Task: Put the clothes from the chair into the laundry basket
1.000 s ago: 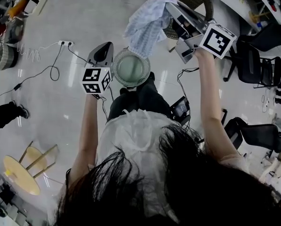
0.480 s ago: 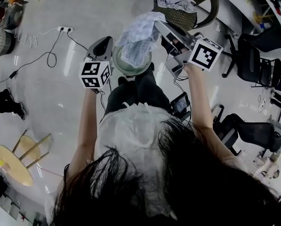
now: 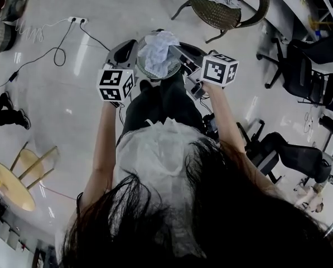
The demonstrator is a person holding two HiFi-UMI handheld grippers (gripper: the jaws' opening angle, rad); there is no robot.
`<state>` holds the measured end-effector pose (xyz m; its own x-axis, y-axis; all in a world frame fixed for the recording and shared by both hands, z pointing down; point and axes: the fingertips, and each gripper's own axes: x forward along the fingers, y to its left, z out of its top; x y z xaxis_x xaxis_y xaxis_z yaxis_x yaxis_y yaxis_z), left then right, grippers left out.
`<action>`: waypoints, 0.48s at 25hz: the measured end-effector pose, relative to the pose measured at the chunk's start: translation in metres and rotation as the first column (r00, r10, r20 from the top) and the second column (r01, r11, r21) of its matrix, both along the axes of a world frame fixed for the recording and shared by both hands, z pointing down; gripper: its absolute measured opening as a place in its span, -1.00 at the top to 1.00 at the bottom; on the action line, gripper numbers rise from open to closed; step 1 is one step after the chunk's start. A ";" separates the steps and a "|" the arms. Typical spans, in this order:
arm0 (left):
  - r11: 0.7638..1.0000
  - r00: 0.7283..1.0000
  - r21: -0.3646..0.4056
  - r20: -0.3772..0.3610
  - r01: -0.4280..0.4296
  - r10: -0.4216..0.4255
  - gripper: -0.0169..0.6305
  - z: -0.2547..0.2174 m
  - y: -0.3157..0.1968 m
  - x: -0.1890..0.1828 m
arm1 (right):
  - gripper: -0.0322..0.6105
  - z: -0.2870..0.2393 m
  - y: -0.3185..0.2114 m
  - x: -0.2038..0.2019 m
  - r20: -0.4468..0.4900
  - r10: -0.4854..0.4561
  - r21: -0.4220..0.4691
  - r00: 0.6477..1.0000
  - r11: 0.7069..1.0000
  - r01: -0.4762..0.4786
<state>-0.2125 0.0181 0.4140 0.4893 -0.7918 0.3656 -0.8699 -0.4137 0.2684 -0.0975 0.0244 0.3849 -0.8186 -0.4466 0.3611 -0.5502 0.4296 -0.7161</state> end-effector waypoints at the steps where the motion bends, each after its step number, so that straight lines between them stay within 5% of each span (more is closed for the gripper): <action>1: 1.000 1.000 -0.008 0.002 -0.001 0.001 0.89 0.004 0.001 0.001 | 0.80 0.016 0.001 -0.001 -0.025 -0.007 -0.022 1.000 1.000 0.006; 12: 0.995 0.999 -0.097 0.025 -0.030 0.032 0.89 0.062 -0.004 0.017 | 0.80 0.166 -0.006 0.000 -0.161 -0.016 -0.234 0.987 0.972 -0.023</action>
